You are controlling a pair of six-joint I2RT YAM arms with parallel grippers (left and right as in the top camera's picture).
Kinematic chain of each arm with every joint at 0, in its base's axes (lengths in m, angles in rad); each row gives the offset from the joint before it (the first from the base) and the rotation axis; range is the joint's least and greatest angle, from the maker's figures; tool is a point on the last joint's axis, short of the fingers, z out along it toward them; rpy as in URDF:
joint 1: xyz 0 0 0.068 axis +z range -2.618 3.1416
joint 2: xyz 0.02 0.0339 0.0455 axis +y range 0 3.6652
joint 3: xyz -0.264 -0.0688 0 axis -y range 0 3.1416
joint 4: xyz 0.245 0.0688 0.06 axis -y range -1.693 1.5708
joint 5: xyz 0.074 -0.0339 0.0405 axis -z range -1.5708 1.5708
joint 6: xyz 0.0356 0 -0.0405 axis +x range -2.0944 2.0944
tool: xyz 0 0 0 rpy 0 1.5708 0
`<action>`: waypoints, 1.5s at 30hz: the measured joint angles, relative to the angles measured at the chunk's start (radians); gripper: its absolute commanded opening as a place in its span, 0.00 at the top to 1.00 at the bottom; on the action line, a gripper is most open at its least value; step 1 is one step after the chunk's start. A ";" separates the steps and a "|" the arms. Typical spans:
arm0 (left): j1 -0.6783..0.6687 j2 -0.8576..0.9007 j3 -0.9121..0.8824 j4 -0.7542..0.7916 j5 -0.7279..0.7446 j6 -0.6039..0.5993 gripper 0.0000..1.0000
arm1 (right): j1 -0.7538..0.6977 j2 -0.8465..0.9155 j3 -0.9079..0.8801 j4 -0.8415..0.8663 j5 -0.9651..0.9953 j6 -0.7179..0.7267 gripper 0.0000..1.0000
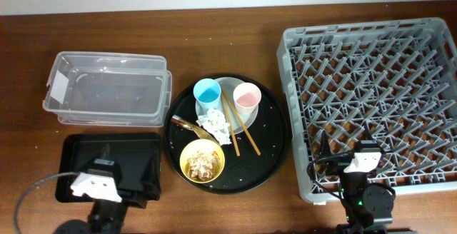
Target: Sort waste into correct bins and load items into the dishwasher rack
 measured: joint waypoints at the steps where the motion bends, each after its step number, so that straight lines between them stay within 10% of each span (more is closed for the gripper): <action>1: 0.000 0.103 0.114 -0.041 0.033 0.003 0.01 | 0.000 -0.001 0.000 0.000 0.000 0.000 0.02; 6: 0.001 0.609 0.463 -0.287 0.208 0.008 0.02 | 0.000 0.001 0.000 0.000 0.000 0.000 0.02; 7: 0.001 0.664 0.463 -0.303 0.215 0.008 0.32 | 0.000 0.000 0.000 0.000 0.000 0.000 0.01; 9: 0.001 0.763 0.463 -0.311 0.243 0.003 0.47 | 0.000 0.000 0.000 0.000 0.000 0.000 0.02; 19: -0.145 1.207 0.463 -0.317 0.043 -0.261 0.25 | 0.000 0.000 0.000 0.000 0.000 0.000 0.02; 20: -0.188 1.242 0.463 -0.317 -0.010 -0.342 0.01 | 0.000 0.000 0.000 0.000 0.000 0.000 0.02; 22: -0.267 1.257 0.462 -0.260 -0.066 -0.445 0.01 | 0.000 0.000 0.000 0.000 0.000 0.001 0.02; 24: -0.291 1.258 0.461 -0.204 -0.101 -0.483 0.57 | 0.000 0.000 0.000 0.000 0.000 0.000 0.02; 25: -0.291 1.258 0.461 -0.196 -0.110 -0.494 0.65 | 0.000 0.000 0.000 0.000 0.000 0.000 0.02; 28: -0.378 1.259 0.444 -0.150 -0.189 -0.575 0.59 | 0.000 0.000 0.000 0.000 0.000 0.000 0.02; 31: -0.539 1.314 0.414 -0.055 -0.288 -0.441 0.19 | 0.000 0.000 0.000 0.000 0.000 0.000 0.02; 45: -0.566 1.571 0.413 0.126 -0.327 -0.220 0.07 | 0.000 0.001 0.000 0.000 0.000 0.000 0.02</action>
